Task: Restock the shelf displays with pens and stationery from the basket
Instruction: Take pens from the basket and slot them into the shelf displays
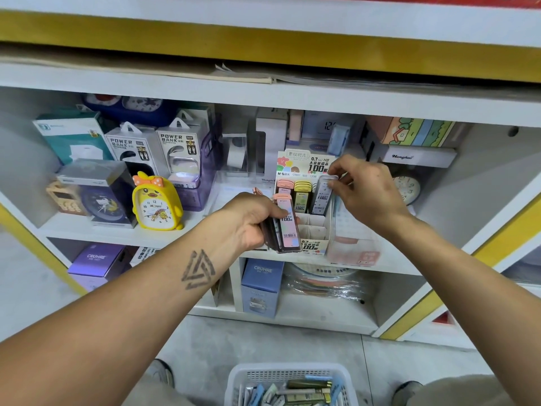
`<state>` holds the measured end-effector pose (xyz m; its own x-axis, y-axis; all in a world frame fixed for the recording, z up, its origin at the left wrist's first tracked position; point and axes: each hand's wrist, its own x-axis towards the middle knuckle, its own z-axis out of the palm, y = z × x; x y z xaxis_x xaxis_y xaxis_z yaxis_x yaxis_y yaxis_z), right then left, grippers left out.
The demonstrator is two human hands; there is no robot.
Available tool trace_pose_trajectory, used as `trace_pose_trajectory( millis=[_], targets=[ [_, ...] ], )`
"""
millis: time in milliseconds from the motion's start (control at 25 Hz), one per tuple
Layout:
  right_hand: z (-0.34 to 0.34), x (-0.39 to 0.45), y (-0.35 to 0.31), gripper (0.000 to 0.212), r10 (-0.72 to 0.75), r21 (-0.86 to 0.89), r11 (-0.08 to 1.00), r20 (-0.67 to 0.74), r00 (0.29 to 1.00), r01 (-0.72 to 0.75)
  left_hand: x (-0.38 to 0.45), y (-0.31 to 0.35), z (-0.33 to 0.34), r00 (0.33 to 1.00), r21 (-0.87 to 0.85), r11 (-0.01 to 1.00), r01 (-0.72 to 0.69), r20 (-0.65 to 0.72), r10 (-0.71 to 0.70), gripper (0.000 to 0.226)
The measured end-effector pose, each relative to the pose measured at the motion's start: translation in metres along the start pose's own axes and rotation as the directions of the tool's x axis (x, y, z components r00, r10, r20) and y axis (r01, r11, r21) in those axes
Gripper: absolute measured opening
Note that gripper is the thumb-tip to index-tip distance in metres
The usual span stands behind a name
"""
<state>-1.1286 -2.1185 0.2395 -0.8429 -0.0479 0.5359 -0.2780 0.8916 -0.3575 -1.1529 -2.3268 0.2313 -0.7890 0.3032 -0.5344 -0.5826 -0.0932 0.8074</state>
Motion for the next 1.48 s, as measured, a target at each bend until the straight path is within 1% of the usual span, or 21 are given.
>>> trace_pose_trajectory(
  millis=[160, 320, 520, 680, 880, 960, 1160, 1240, 1320, 1360, 1400, 1440, 1480],
  targets=[
    [-0.003, 0.003, 0.001, 0.015, 0.043, 0.030, 0.999, -0.016, 0.999, -0.043, 0.000, 0.000, 0.000, 1.000, 0.007, 1.000, 0.003, 0.005, -0.003, 0.031],
    [0.000, 0.001, 0.000, 0.016, 0.048, 0.005, 0.999, 0.028, 0.998, -0.048, 0.000, 0.000, 0.001, 1.000, 0.019, 1.000, -0.006, 0.005, 0.006, 0.033],
    [0.000, 0.003, -0.003, 0.013, 0.023, -0.020, 0.999, -0.048, 0.999, -0.024, -0.001, -0.001, 0.004, 1.000, 0.008, 1.000, -0.006, 0.005, 0.006, 0.029],
    [0.002, 0.001, -0.004, 0.013, 0.020, -0.031, 0.999, -0.005, 1.000, -0.020, -0.001, -0.002, 0.004, 1.000, 0.016, 1.000, -0.001, 0.005, 0.001, 0.029],
    [0.000, 0.003, -0.001, 0.013, 0.026, -0.044, 0.999, -0.012, 1.000, -0.026, -0.002, -0.002, 0.005, 1.000, 0.035, 0.999, 0.002, 0.007, -0.002, 0.029],
    [0.000, 0.003, -0.001, 0.013, 0.019, -0.071, 0.997, -0.012, 1.000, -0.019, -0.002, -0.002, 0.005, 1.000, 0.037, 0.999, 0.003, 0.006, -0.003, 0.028],
    [0.004, 0.001, -0.003, 0.009, 0.032, -0.122, 0.992, 0.061, 0.998, -0.025, -0.003, -0.003, 0.007, 1.000, 0.038, 0.999, -0.004, 0.004, 0.004, 0.033],
    [0.007, -0.001, -0.004, 0.010, 0.004, -0.206, 0.978, 0.071, 0.997, 0.011, -0.004, -0.003, 0.007, 1.000, 0.042, 0.999, -0.005, 0.007, 0.005, 0.034],
    [0.011, -0.004, -0.005, 0.016, -0.011, -0.327, 0.943, 0.142, 0.990, 0.058, -0.004, -0.003, 0.007, 1.000, 0.042, 0.999, -0.006, 0.023, 0.005, 0.033],
    [0.012, -0.004, -0.005, 0.018, -0.002, -0.353, 0.934, 0.166, 0.986, 0.061, -0.003, -0.003, 0.007, 0.999, 0.043, 0.999, -0.009, 0.033, 0.008, 0.033],
    [0.012, -0.004, -0.006, 0.019, 0.001, -0.343, 0.938, 0.163, 0.987, 0.056, -0.003, -0.003, 0.008, 0.999, 0.046, 0.999, -0.014, 0.041, 0.013, 0.031],
    [0.012, -0.004, -0.008, 0.019, 0.002, -0.287, 0.957, 0.141, 0.990, 0.039, -0.002, -0.003, 0.008, 0.999, 0.050, 0.999, -0.020, 0.049, 0.018, 0.029],
    [0.012, -0.002, -0.011, 0.017, 0.024, -0.177, 0.984, 0.116, 0.993, -0.003, -0.002, -0.003, 0.008, 0.998, 0.052, 0.998, -0.025, 0.060, 0.022, 0.027]
  ],
)
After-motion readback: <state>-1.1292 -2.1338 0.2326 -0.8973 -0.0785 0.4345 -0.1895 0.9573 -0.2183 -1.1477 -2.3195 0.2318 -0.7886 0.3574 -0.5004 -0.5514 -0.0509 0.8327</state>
